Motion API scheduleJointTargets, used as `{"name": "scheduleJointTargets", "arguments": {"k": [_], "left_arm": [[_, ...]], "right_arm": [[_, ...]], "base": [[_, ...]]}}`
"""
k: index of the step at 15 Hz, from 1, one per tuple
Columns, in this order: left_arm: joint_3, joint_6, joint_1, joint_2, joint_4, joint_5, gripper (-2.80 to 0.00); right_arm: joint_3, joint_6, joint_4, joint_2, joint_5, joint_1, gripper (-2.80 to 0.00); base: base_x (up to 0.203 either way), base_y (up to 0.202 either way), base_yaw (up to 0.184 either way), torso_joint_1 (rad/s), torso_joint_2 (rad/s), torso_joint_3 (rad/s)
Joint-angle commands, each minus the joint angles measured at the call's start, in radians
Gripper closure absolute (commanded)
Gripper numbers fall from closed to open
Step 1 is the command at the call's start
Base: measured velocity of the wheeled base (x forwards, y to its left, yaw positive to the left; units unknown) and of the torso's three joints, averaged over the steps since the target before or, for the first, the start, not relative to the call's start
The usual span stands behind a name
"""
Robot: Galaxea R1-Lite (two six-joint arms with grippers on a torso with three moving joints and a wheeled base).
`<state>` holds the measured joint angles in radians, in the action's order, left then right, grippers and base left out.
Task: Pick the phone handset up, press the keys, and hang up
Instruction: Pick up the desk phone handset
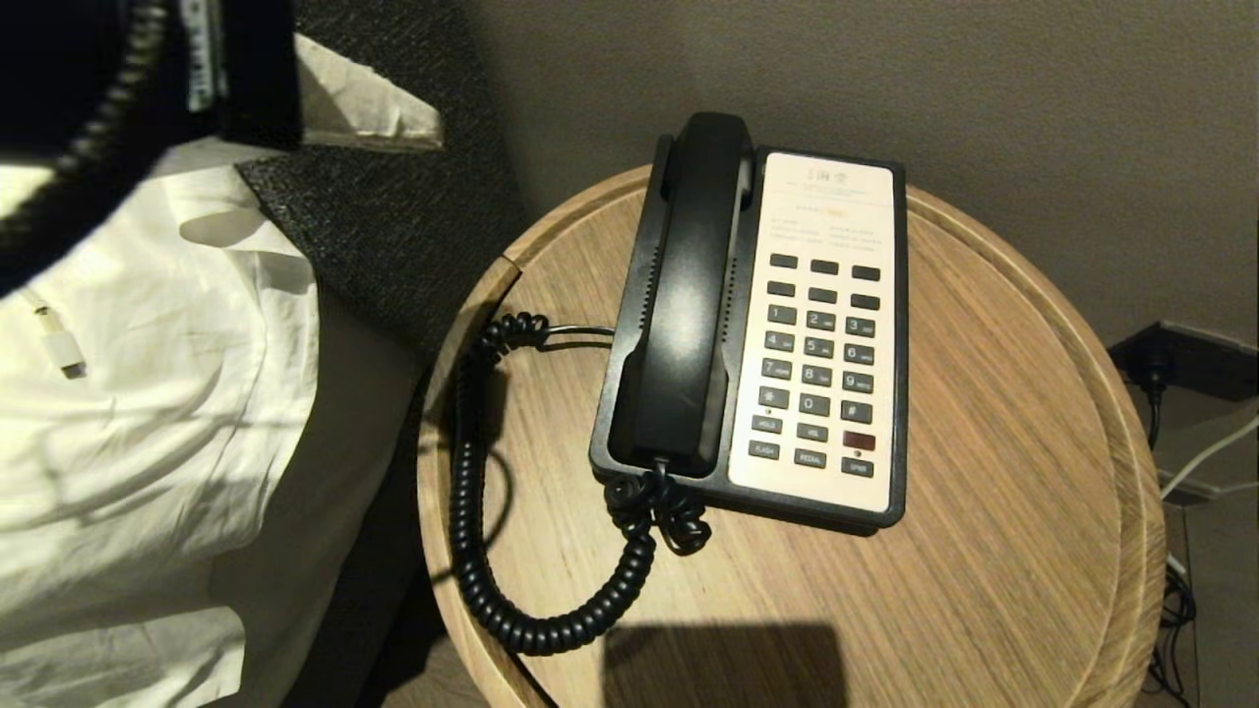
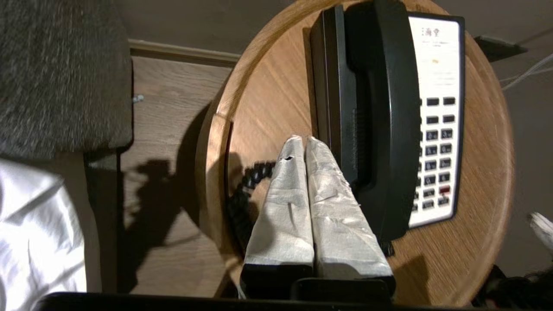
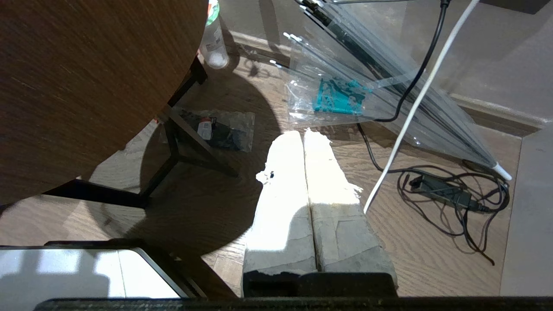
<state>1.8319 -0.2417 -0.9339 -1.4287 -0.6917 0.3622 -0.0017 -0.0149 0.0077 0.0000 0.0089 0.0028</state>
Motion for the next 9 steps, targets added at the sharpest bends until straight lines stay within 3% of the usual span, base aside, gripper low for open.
{"name": "scheduleJointTargets", "arguments": {"k": [1,4,9], "left_arm": [[0.066,0.004,-0.054,-0.097,-0.008,0.052,0.00],[0.089,0.017,-0.104,-0.161,-0.025,0.124,0.00],[0.089,0.021,-0.184,-0.222,-0.024,0.169,0.00]], "right_arm": [[0.000,0.000,0.000,-0.002,0.000,0.000,0.00],[0.000,0.000,0.000,-0.002,0.000,0.000,0.00],[0.000,0.000,0.000,0.000,0.000,0.000,0.00]], "base": [[0.000,0.000,0.000,0.000,0.00,0.000],[0.000,0.000,0.000,0.000,0.00,0.000],[0.000,0.000,0.000,0.000,0.00,0.000]]}}
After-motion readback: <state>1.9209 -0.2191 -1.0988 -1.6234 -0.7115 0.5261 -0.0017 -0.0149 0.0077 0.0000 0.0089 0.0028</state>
